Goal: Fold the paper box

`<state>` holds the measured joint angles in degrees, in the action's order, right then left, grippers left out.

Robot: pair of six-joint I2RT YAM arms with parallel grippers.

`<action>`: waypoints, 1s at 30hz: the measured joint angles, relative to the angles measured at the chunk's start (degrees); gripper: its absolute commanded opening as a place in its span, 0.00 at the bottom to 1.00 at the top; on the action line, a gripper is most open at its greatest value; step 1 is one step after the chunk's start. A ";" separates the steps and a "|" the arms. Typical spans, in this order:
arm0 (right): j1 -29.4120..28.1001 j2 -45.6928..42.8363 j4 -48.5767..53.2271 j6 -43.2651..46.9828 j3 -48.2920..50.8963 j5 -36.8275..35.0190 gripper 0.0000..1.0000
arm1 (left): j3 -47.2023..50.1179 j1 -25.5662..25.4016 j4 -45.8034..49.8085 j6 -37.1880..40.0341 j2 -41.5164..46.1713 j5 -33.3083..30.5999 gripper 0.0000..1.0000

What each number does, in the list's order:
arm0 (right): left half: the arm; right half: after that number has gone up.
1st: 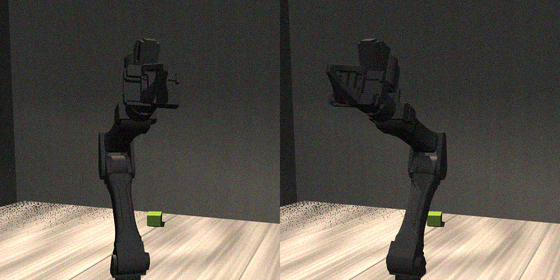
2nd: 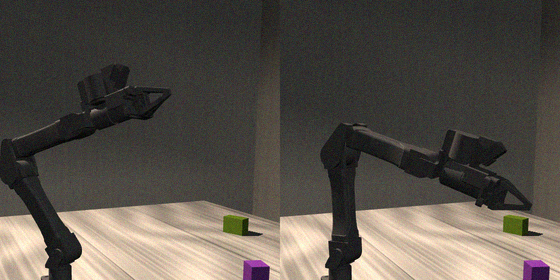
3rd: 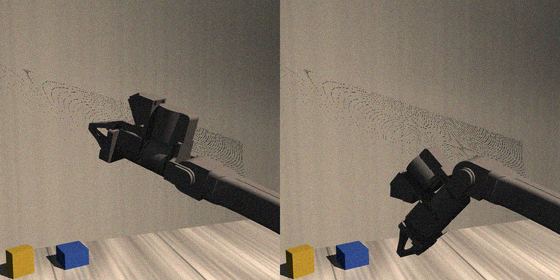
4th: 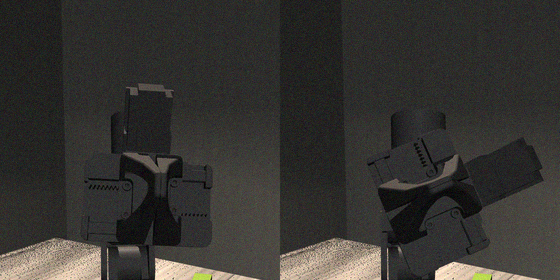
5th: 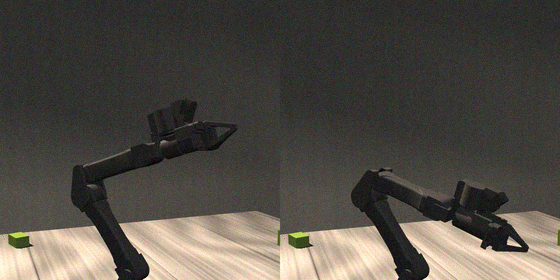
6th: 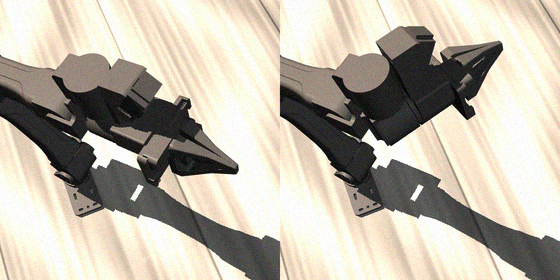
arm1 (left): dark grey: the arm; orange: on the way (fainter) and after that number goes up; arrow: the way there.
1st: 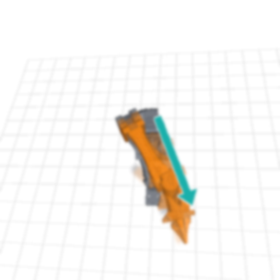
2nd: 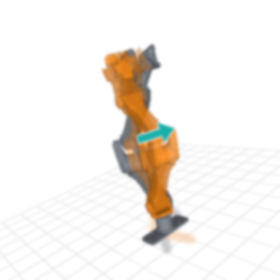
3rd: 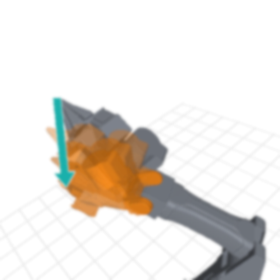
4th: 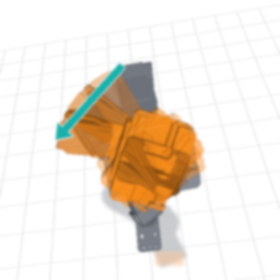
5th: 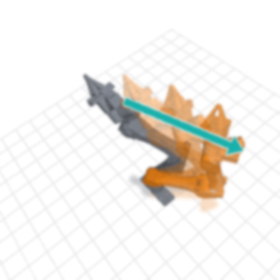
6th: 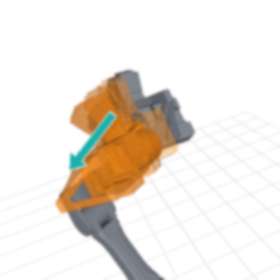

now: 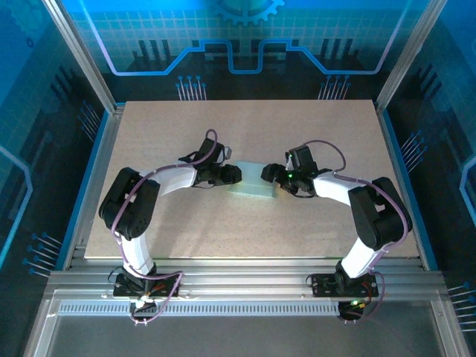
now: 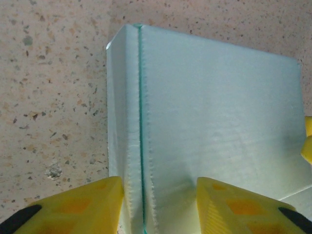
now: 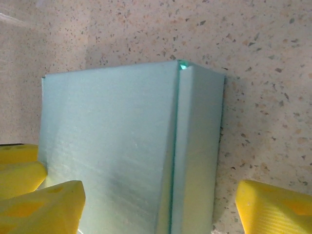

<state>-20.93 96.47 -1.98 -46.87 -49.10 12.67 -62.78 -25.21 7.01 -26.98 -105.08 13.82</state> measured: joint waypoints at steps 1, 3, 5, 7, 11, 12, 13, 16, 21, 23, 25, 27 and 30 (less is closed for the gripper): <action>0.00 0.24 0.02 0.04 0.04 0.00 0.71 | 0.00 0.07 -0.04 -0.04 -0.11 0.00 0.38; 0.00 0.87 -0.02 0.17 0.07 -0.07 0.68 | 0.00 0.13 -0.26 0.00 -0.35 0.00 0.34; 0.00 1.57 -0.02 0.42 0.15 -0.20 0.62 | 0.00 0.22 -0.87 -0.02 -0.92 0.02 0.32; 0.00 2.12 -0.22 0.42 0.26 -0.17 0.57 | 0.04 0.22 -1.62 0.00 -1.60 0.28 0.28; 0.11 2.29 -1.11 0.61 0.26 -0.22 0.47 | 0.39 0.44 -3.34 -0.07 -1.92 0.76 0.26; 0.13 2.29 -1.18 0.61 0.26 -0.24 0.45 | 0.48 0.44 -3.63 -0.07 -1.95 0.85 0.26; 0.20 2.29 -1.27 0.63 0.26 -0.28 0.43 | 0.70 0.48 -4.07 -0.07 -1.95 0.87 0.25; 0.37 2.29 -1.42 0.81 0.26 -0.31 0.42 | 1.07 0.63 -5.01 -0.09 -1.99 1.09 0.25; 0.37 1.99 -1.33 0.85 0.26 -0.44 0.48 | 1.60 0.66 -6.21 -0.11 -1.95 1.09 0.30; 0.37 1.44 -0.87 1.09 0.26 -0.61 0.55 | 1.79 0.68 -6.49 -0.15 -1.86 1.11 0.37; 0.37 0.92 -0.04 1.53 0.24 -0.66 0.62 | 1.95 0.68 -6.49 -0.24 -1.79 1.05 0.45; 0.37 0.46 0.79 1.79 0.20 -0.85 0.66 | 2.29 0.68 -6.47 -0.24 -1.77 1.05 0.48; 0.42 0.20 1.16 1.68 0.20 -1.09 0.68 | 2.60 0.68 -6.25 -0.20 -1.44 1.05 0.54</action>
<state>-20.51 96.66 -0.82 -45.19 -48.90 11.57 -60.18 -24.53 0.75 -27.18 -106.52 14.87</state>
